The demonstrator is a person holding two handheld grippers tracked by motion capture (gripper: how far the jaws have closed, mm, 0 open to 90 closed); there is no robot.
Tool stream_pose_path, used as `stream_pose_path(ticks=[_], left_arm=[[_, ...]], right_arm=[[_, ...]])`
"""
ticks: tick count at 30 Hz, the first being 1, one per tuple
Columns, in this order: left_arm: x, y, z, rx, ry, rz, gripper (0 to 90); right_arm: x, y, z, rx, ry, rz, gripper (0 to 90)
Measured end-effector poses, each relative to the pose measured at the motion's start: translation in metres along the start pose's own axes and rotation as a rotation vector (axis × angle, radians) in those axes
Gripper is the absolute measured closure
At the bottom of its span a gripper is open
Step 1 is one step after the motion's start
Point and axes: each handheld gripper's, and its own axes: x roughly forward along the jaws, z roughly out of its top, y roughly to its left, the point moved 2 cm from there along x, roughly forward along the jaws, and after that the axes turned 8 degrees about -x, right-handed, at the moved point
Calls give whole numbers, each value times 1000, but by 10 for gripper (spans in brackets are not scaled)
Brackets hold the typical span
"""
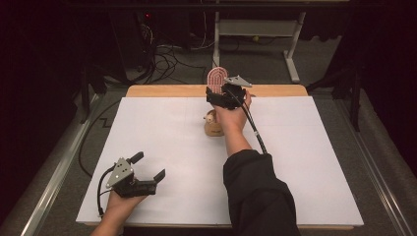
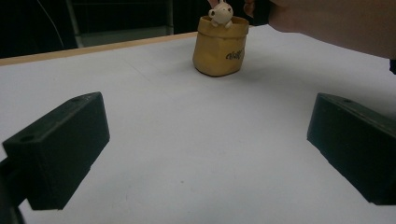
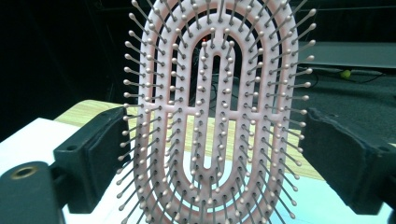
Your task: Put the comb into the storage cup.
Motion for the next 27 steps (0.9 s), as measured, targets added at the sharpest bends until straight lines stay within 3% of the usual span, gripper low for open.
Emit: stream_pose_path(ticks=[7, 19, 27], left_arm=[[0, -1, 0, -3, -3, 2, 0], [1, 0, 0, -13, 1, 8, 0], [1, 1, 1, -16, 3, 10, 0]], right_arm=[[-4, 1, 3, -11, -2, -14, 2], [-20, 6, 8, -41, 11, -12, 2], [-35, 3, 6, -35, 13, -9, 2]])
